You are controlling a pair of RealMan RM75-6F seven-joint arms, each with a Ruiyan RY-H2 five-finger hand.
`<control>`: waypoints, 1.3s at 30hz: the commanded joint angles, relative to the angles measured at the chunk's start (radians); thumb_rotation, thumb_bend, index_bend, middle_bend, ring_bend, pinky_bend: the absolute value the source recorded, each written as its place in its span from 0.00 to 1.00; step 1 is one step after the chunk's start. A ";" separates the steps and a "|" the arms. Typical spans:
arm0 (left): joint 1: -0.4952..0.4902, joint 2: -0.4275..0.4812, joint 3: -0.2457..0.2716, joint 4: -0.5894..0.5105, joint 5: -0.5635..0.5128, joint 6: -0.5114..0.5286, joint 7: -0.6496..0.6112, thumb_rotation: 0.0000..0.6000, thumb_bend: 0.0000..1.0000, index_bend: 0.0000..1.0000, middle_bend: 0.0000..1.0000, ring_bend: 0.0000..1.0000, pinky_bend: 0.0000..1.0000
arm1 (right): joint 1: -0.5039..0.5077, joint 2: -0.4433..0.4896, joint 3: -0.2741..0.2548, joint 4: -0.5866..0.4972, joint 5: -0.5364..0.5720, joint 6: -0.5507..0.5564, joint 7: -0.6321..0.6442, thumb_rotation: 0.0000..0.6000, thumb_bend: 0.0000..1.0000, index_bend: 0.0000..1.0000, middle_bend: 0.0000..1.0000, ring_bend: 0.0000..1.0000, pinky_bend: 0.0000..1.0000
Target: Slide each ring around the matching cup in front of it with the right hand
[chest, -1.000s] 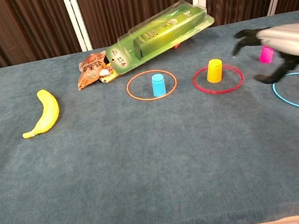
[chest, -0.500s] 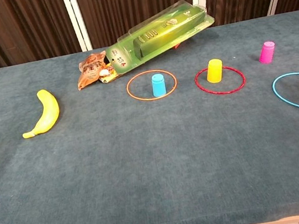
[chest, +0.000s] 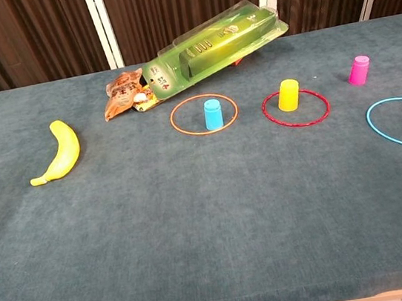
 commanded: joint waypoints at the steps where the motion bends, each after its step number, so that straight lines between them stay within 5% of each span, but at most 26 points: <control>1: 0.000 0.000 0.001 -0.001 0.000 -0.001 0.002 1.00 0.46 0.00 0.00 0.00 0.06 | 0.000 -0.004 0.005 0.006 -0.006 0.005 0.012 1.00 0.48 0.58 0.04 0.00 0.00; 39: 0.005 0.006 0.002 -0.008 -0.002 0.008 0.000 1.00 0.46 0.00 0.00 0.00 0.06 | -0.005 -0.007 0.028 -0.013 -0.020 0.008 0.011 1.00 0.48 0.65 0.06 0.00 0.00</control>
